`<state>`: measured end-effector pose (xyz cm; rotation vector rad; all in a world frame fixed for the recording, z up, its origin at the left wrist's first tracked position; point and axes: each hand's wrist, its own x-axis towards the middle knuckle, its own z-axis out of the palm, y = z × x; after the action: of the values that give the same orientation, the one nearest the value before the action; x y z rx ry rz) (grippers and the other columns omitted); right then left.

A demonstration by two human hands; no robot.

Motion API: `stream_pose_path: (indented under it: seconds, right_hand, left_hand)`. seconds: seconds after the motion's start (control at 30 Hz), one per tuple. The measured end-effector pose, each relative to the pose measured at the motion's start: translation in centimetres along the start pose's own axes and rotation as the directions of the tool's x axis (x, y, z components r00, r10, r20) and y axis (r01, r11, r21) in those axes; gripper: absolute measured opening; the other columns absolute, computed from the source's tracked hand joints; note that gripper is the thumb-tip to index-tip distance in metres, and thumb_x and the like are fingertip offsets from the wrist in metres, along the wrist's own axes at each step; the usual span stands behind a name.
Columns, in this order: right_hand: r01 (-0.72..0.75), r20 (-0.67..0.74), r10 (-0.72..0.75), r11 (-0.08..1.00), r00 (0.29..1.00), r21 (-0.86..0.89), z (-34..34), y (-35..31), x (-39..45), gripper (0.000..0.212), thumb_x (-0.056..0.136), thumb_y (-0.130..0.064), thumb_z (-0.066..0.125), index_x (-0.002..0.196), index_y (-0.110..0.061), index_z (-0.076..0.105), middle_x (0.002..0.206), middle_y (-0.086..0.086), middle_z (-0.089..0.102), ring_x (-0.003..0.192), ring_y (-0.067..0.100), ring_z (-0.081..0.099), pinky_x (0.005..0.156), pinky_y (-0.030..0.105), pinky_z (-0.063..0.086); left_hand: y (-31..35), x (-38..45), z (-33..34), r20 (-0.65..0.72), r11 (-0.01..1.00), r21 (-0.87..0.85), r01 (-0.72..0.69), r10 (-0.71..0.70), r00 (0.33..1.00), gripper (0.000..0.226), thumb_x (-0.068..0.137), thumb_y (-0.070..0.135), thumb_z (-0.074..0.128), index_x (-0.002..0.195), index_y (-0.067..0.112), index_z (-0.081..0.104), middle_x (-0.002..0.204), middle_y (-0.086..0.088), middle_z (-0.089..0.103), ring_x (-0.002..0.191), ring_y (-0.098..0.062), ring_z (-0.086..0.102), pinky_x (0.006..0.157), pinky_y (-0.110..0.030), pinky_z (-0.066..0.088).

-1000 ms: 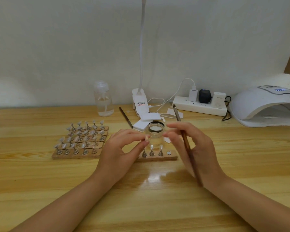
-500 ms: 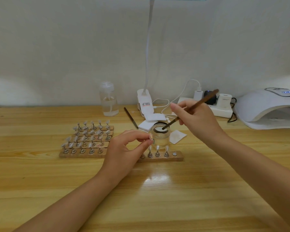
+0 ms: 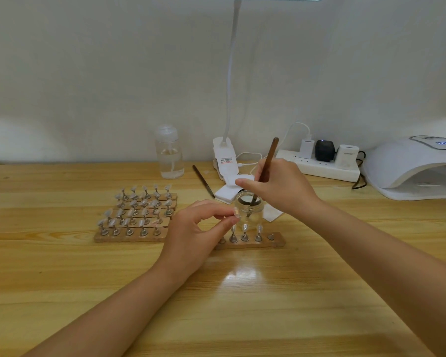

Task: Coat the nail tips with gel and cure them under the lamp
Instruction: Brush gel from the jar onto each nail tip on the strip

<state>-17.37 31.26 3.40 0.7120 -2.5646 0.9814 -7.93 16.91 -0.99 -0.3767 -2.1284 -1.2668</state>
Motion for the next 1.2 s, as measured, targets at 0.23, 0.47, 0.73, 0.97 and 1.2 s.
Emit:
stream_pose_path:
  seconds: [0.23,0.47,0.73,0.97,1.2]
  right_hand:
    - [-0.022,-0.089,0.033,0.993,0.995,0.115,-0.8,-0.1,-0.2,0.033,0.082,-0.039,0.066,0.062,-0.015,0.058,0.056,0.000,0.059,0.057,0.011,0.058,0.061,0.031,0.049]
    - [-0.162,-0.185,0.251,0.904,0.950,0.395,-1.7,1.3,-0.1,0.033,0.082,-0.031,0.067,0.058,-0.016,0.052,0.036,-0.011,0.052,0.040,-0.004,0.052,0.044,0.004,0.037]
    - [-0.279,-0.175,0.395,0.842,0.902,0.461,-2.0,2.6,-0.6,0.033,0.083,-0.025,0.065,0.056,-0.015,0.050,0.037,-0.007,0.050,0.034,-0.004,0.046,0.054,0.023,0.035]
    - [-0.276,-0.189,0.410,0.827,0.893,0.489,-2.8,2.8,-0.8,0.030,0.084,-0.020,0.063,0.058,-0.013,0.050,0.039,-0.006,0.051,0.033,-0.004,0.045,0.051,0.021,0.034]
    - [-0.177,-0.222,0.401,0.747,0.889,0.641,-2.8,2.2,-2.1,0.030,0.087,-0.029,0.061,0.062,-0.016,0.053,0.039,-0.007,0.054,0.037,-0.001,0.047,0.045,0.015,0.039]
  left_hand:
    - [-0.1,-0.1,0.0,0.003,1.000,0.002,0.004,-0.004,1.000,0.010,0.071,0.015,0.070,0.080,0.021,0.071,0.076,0.010,0.068,0.075,-0.006,0.062,0.076,-0.017,0.047]
    - [0.1,0.0,0.1,-0.023,1.000,0.004,-0.009,0.009,1.000,0.021,0.071,0.002,0.072,0.080,0.021,0.070,0.083,0.012,0.067,0.081,0.001,0.063,0.076,-0.005,0.042]
    - [0.1,0.0,0.0,-0.014,1.000,0.010,0.003,-0.003,1.000,0.019,0.072,0.003,0.072,0.080,0.020,0.071,0.079,0.010,0.069,0.077,-0.005,0.063,0.075,-0.009,0.045]
    - [0.1,0.0,0.0,-0.013,1.000,0.012,0.004,-0.003,1.000,0.017,0.071,0.003,0.072,0.079,0.018,0.071,0.079,0.007,0.069,0.078,-0.006,0.063,0.075,-0.009,0.045]
    - [0.0,0.0,0.1,-0.023,1.000,0.021,-0.013,0.014,1.000,0.024,0.071,0.003,0.072,0.081,0.025,0.069,0.078,0.011,0.068,0.078,-0.005,0.062,0.075,-0.007,0.043]
